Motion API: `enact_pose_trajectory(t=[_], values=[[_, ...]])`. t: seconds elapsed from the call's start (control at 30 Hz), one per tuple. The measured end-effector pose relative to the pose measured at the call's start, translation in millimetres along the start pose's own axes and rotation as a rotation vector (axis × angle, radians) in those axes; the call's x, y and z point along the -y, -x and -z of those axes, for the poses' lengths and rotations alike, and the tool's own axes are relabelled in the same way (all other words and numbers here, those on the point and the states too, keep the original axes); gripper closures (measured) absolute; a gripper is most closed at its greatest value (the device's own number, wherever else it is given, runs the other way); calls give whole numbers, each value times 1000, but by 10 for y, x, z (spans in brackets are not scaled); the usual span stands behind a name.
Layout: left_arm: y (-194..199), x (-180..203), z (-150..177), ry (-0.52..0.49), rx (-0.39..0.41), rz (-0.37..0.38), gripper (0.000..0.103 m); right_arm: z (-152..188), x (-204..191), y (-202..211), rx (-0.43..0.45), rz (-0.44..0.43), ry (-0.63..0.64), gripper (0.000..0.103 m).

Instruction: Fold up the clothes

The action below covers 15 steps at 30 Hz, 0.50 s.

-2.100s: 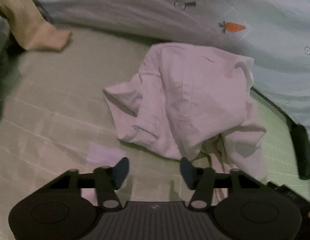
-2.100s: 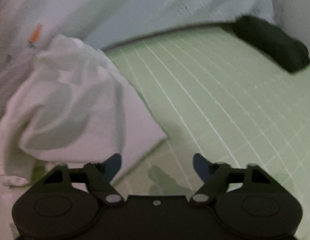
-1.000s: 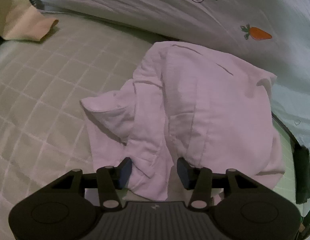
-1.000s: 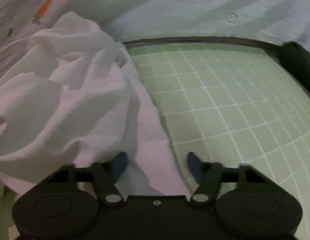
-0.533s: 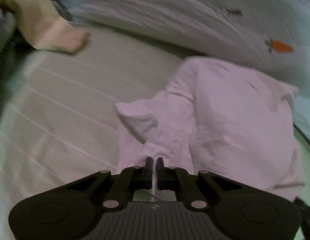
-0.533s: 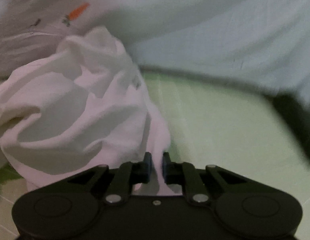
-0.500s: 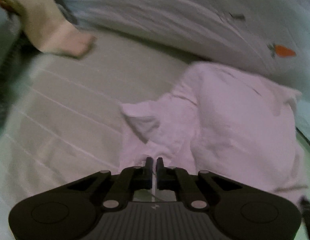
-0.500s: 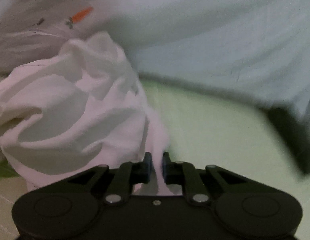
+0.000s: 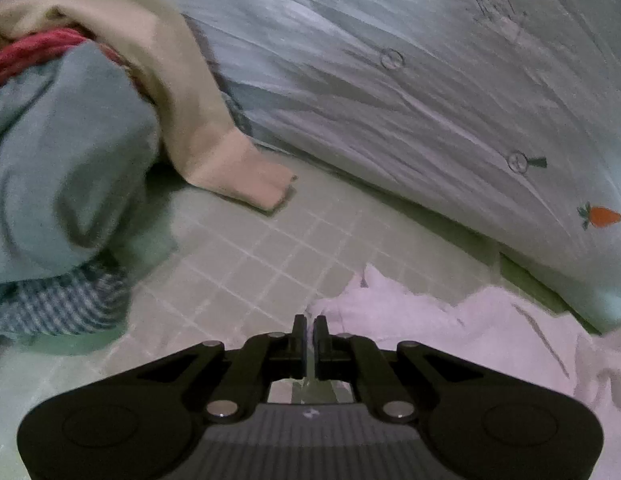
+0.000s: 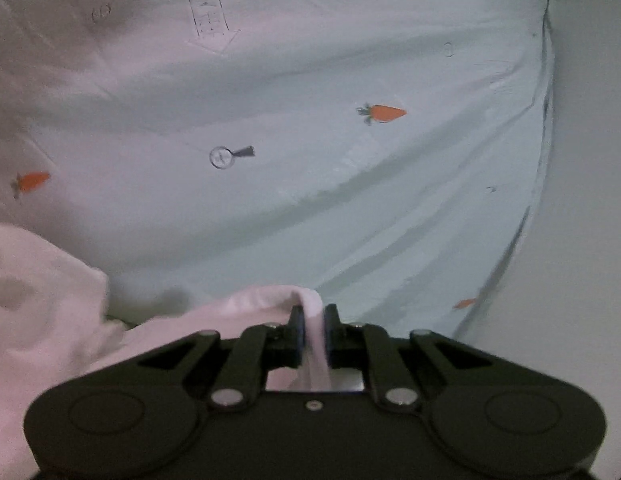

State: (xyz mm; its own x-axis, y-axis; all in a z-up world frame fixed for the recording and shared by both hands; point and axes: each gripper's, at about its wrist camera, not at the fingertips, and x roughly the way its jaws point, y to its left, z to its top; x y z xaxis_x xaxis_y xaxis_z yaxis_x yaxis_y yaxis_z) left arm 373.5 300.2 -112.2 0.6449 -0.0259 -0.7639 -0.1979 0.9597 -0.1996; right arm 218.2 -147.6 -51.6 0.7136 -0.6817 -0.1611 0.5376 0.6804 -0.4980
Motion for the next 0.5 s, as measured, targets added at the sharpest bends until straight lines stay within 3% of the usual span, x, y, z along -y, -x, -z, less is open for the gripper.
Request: enact_pose_trajectory(t=[0.13, 0.23, 0.3, 0.4, 0.5], values=[[89, -164, 89, 26, -5, -28, 99, 180, -32, 47, -45, -8, 15, 93], [267, -280, 141, -28, 78, -181, 103, 275, -22, 98, -67, -19, 14, 93], [421, -446, 78, -53, 120, -245, 103, 209, 47, 97, -59, -20, -13, 93], [568, -648, -14, -49, 140, -243, 103, 171, 100, 40, -75, -17, -36, 92], [571, -643, 21, -60, 106, -185, 102, 322, 50, -119, -181, -26, -21, 87]])
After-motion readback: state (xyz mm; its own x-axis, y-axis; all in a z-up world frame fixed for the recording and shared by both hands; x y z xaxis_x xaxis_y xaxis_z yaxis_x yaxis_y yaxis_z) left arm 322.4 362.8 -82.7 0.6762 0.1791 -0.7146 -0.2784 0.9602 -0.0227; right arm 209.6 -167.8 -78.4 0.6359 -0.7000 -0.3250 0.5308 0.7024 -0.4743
